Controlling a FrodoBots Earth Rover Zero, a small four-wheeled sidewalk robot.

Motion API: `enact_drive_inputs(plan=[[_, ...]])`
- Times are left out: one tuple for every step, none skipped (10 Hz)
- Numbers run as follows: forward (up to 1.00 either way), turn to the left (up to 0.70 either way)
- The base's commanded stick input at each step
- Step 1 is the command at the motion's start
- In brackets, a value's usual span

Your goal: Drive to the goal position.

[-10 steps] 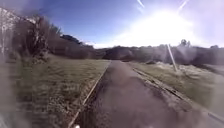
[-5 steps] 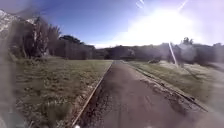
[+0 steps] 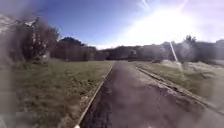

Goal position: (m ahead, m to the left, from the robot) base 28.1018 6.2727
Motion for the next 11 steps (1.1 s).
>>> enact_drive_inputs(plan=[[1.00,-0.40],[1.00,-0.40],[1.00,-0.40],[1.00,-0.40],[1.00,0.00],[1.00,0.00],[1.00,0.00],[1.00,0.00],[1.00,0.00],[1.00,0.00],[1.00,0.00]])
